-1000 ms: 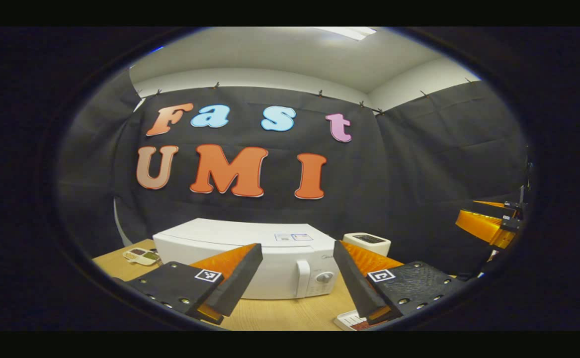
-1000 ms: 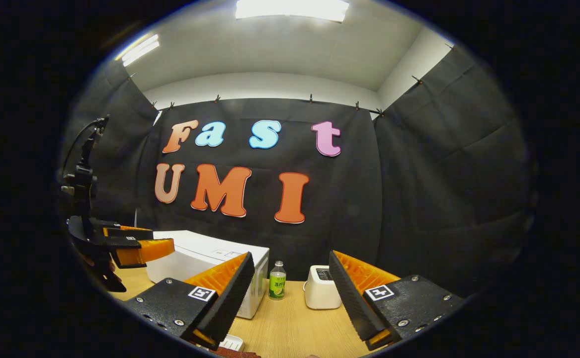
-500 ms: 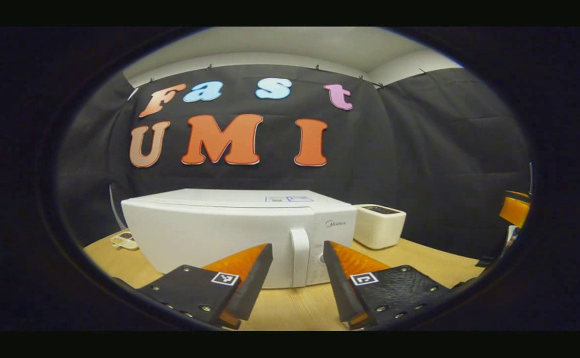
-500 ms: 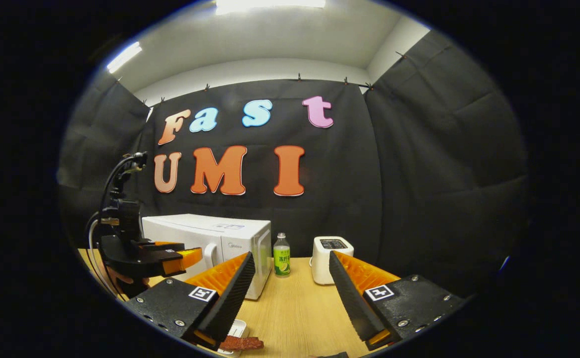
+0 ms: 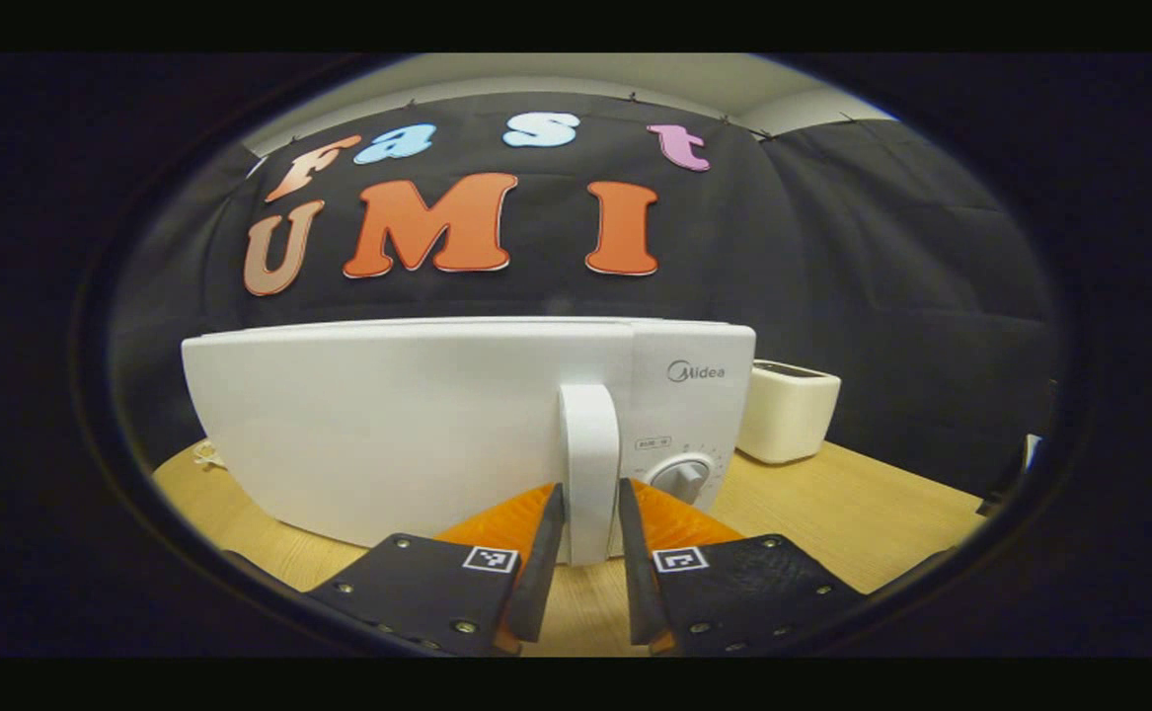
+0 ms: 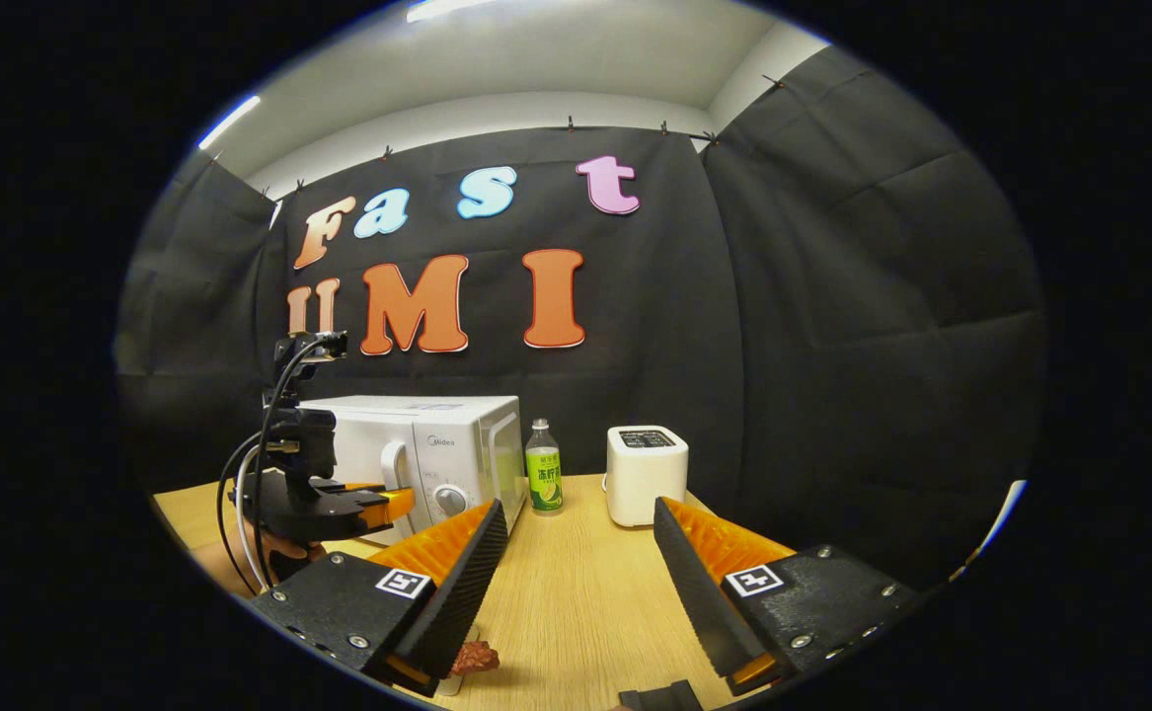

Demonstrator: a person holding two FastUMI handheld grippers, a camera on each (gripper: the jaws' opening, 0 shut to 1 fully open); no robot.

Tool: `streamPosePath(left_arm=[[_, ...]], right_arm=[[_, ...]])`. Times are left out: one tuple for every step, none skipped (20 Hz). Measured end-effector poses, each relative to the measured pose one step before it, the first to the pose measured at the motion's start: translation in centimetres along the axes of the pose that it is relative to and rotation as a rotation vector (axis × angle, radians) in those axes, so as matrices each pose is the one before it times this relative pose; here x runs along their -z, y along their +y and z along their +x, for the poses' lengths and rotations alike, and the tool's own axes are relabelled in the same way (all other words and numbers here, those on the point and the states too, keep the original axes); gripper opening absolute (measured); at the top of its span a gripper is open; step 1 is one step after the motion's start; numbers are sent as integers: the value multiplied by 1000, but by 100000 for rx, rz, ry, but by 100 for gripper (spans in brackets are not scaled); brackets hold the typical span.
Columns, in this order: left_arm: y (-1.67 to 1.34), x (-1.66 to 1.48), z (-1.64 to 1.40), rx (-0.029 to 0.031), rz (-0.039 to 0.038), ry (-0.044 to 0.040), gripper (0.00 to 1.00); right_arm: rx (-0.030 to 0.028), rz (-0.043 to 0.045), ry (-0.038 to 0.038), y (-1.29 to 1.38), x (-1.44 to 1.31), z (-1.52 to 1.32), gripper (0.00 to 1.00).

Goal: Open the microwave oven with the left hand, put the food in, and close the microwave oven.

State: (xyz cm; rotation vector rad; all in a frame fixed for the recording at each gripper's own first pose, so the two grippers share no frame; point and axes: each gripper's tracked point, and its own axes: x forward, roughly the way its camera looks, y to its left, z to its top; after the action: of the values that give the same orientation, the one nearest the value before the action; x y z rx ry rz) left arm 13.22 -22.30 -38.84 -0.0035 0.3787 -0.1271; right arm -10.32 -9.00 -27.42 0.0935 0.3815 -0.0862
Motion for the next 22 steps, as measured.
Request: streamPosePath(left_arm=[[8, 138, 365, -480, -39, -79, 24], [-41, 202, 262, -942, 264, 289, 31], [-69, -230, 9, -776, 255, -1604, 24], [4, 221, 44, -663, 586, 197, 24], [-313, -31, -91, 2, 758, -139, 29], [80, 135, -66, -392, 1348, 641, 22], [-154, 61, 93, 256, 130, 65, 22], [-10, -32, -6, 90, -1761, -577, 19], [-174, 150, 51, 283, -1787, 306, 13], [105, -7, -160, 388, -1333, -485, 18], [-52, 330, -96, 251, 909, 910, 14], [5, -223, -184, -198, 1297, -952, 13], [66, 111, -69, -129, 541, 489, 11], [-304, -102, -563, -561, -1100, -1182, 12], [-120, 318, -531, 138, 197, -801, 13], [52, -291, -636, 347, 507, -472, 12], [52, 95, -591, 280, 72, -66, 12], [48, 253, -903, 818, 48, -515, 12], [10, 144, -917, 1029, 632, -308, 12], [59, -38, -1008, 1320, 1070, -705, 12], [28, 35, -984, 1320, 511, -605, 12], [215, 98, -1043, 1419, 550, -468, 14]], right_arm=[[194, 621, 666, -141, 323, 59, 93], [30, 432, 431, -111, 325, 71, 93], [517, 406, 441, -208, 218, 73, 93], [147, 485, 408, -74, 222, 104, 93], [249, 677, 691, -69, 255, 66, 93], [-200, 779, 1052, 93, 341, 50, 93], [-751, 522, 874, 297, 240, -16, 93], [-55, 397, 493, 60, 205, -105, 93], [-221, -26, 312, 132, 116, -13, 93], [137, -210, 208, 51, 134, -66, 93], [34, -555, 354, 3, 215, -151, 93], [530, -432, 178, -125, 119, -80, 93], [238, -233, -71, -147, 158, -185, 93], [319, -4, -57, -140, 61, -138, 93], [166, 362, 94, -73, 99, -122, 93], [-176, 678, 570, 43, 138, -31, 93], [-137, 845, 777, 23, 300, -49, 93], [-237, 757, 732, 107, 246, -17, 93], [40, 550, 622, 13, 271, -229, 93], [-217, 241, 274, 131, 90, -109, 93], [-71, 13, -75, 164, 19, -186, 93], [-143, -205, -54, 136, 28, -89, 93]])
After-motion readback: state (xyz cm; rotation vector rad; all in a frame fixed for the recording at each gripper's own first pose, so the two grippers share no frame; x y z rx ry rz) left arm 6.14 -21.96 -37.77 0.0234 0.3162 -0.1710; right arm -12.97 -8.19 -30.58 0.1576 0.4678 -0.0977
